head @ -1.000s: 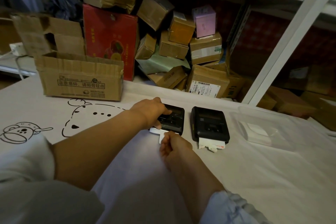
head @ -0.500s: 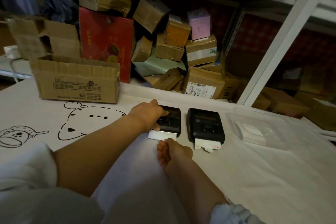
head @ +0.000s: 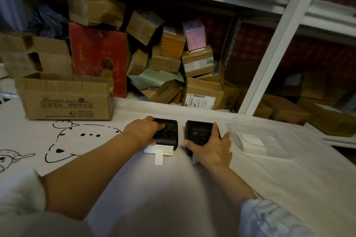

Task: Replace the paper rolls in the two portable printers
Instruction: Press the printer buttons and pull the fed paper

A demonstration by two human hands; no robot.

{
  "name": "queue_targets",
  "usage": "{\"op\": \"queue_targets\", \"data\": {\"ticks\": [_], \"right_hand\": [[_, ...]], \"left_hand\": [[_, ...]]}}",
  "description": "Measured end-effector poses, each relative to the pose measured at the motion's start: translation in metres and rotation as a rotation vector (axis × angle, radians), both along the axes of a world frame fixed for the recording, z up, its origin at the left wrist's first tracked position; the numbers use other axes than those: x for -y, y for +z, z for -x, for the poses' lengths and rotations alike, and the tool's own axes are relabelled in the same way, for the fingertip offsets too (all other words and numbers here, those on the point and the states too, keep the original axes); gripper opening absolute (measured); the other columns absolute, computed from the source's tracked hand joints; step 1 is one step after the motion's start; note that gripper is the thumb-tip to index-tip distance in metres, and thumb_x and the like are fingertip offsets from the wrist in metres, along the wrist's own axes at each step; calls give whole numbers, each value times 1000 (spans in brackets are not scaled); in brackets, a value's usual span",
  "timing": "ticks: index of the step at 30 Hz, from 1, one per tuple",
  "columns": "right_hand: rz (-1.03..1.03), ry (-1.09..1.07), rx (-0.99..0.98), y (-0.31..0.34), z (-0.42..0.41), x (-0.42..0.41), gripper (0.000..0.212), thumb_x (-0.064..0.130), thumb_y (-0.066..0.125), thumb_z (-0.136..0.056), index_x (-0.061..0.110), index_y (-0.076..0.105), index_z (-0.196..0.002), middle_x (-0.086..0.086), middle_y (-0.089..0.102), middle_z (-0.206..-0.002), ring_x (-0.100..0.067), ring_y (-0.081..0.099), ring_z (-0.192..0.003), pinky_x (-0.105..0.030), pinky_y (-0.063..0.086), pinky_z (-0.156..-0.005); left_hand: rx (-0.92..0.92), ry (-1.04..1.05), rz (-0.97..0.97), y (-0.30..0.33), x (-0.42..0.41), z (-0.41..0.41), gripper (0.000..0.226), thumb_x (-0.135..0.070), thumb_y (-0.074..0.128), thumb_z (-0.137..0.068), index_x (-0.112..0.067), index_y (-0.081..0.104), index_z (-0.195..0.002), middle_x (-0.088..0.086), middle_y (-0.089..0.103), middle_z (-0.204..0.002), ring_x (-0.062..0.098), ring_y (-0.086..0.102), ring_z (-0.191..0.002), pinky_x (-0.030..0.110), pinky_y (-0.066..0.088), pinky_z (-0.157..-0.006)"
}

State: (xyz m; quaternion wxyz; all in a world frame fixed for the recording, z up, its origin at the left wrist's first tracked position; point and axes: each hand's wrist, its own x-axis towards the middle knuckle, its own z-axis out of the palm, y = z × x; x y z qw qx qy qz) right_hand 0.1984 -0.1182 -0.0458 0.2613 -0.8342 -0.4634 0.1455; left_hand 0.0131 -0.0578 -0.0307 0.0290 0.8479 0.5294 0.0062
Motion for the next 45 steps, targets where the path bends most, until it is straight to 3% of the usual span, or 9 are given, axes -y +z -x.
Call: {"op": "queue_targets", "data": {"ticks": [4, 6, 17, 34, 36, 40, 45], "right_hand": [[52, 25, 66, -3, -4, -12, 109, 56, 76, -67, 32, 9, -149, -12, 25, -146, -34, 33, -132, -44, 41, -101], [31, 6, 58, -1, -9, -18, 103, 53, 76, -67, 32, 15, -147, -11, 31, -140, -33, 38, -127, -43, 44, -97], [35, 50, 101, -6, -18, -32, 100, 56, 74, -70, 28, 17, -148, -11, 31, -143, -32, 37, -129, -44, 43, -99], [122, 169, 39, -3, -29, -30, 111, 65, 67, -71, 30, 1, -152, -12, 12, -154, -34, 22, -140, -45, 33, -108], [75, 190, -98, 1, -36, -30, 99, 60, 64, -78, 27, 7, -153, -11, 18, -155, -34, 24, -140, -47, 31, -111], [-83, 119, -222, 2, -50, -22, 59, 25, 55, -95, 21, 29, -148, -9, 46, -142, -32, 46, -129, -47, 44, -104], [-12, 182, -341, 2, -56, -12, 61, 16, 49, -99, 20, 20, -152, -6, 40, -149, -29, 40, -134, -38, 37, -109]], "left_hand": [[14, 10, -3, -2, -6, -5, 63, -22, 59, -90, -27, 30, -146, 6, 38, -145, 29, 45, -127, 35, 42, -104], [9, 7, 1, -1, -8, -6, 63, -21, 59, -90, -27, 30, -146, 6, 38, -145, 29, 45, -128, 34, 41, -106], [2, 4, -11, 1, -16, -11, 60, -21, 57, -91, -26, 32, -145, 6, 39, -145, 28, 45, -127, 32, 41, -105], [-8, 49, 11, -2, -14, -8, 61, -22, 56, -92, -27, 30, -146, 5, 37, -147, 27, 45, -127, 33, 39, -106], [-4, 59, 35, -1, -14, -8, 61, -20, 55, -93, -28, 28, -147, 5, 34, -149, 27, 43, -130, 33, 37, -108], [61, 109, 87, -2, -11, -11, 57, -20, 50, -96, -25, 26, -147, 6, 29, -153, 28, 41, -132, 34, 35, -110], [31, 144, 79, -2, -8, -14, 60, -19, 49, -96, -26, 23, -149, 6, 20, -157, 28, 37, -136, 32, 32, -113]]}}
